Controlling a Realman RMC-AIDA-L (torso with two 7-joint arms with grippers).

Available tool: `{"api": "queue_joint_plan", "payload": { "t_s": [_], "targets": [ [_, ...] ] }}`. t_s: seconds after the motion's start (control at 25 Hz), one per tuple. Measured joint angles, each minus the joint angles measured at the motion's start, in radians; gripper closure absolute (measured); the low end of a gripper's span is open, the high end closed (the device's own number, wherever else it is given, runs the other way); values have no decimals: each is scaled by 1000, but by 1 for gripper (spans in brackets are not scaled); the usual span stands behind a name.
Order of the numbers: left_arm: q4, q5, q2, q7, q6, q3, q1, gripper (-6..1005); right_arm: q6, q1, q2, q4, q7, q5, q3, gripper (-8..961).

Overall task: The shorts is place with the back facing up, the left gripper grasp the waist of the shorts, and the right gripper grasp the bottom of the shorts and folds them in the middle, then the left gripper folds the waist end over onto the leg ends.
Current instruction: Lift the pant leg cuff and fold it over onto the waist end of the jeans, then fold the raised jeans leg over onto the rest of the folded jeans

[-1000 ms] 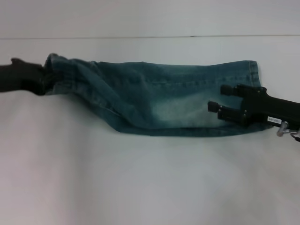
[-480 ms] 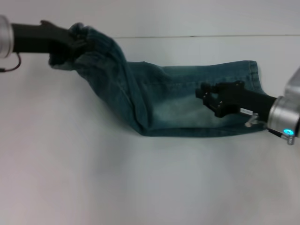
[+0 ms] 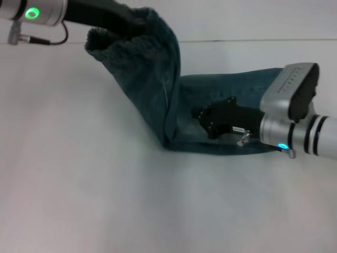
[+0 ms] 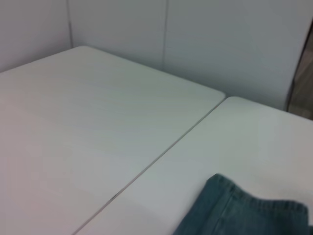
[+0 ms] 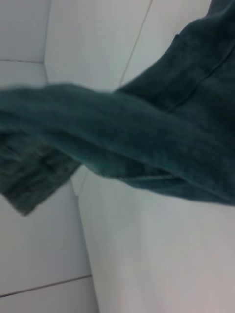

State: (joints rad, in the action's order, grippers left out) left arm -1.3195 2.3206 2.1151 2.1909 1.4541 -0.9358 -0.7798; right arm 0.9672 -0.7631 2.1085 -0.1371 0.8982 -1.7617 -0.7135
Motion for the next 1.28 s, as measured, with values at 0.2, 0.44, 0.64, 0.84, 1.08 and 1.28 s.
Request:
{"api": "queue_joint_plan", "payload": {
  "t_s": [0.2, 0.44, 0.64, 0.84, 1.08, 1.28],
  "targets": [
    [-8, 2, 3, 55, 4, -19, -60, 921, -34, -48, 1, 37, -40, -1, -18, 954],
    [-11, 3, 7, 97, 12, -31, -127, 920, -72, -100, 4, 70, -42, -3, -58, 954],
    [-6, 11, 18, 108, 8, -60, -154, 922, -74, -126, 10, 85, -48, -1, -83, 954],
    [10, 14, 23, 109, -21, -96, -158, 933, -43, -85, -1, 75, -55, 6, -70, 954],
    [37, 14, 31, 100, -50, -121, -160, 936, 177, 136, -17, -133, -6, 7, -67, 954],
    [69, 14, 34, 98, -96, -181, -174, 940, 378, 358, -25, -347, 55, 6, -57, 954]
  ]
}}
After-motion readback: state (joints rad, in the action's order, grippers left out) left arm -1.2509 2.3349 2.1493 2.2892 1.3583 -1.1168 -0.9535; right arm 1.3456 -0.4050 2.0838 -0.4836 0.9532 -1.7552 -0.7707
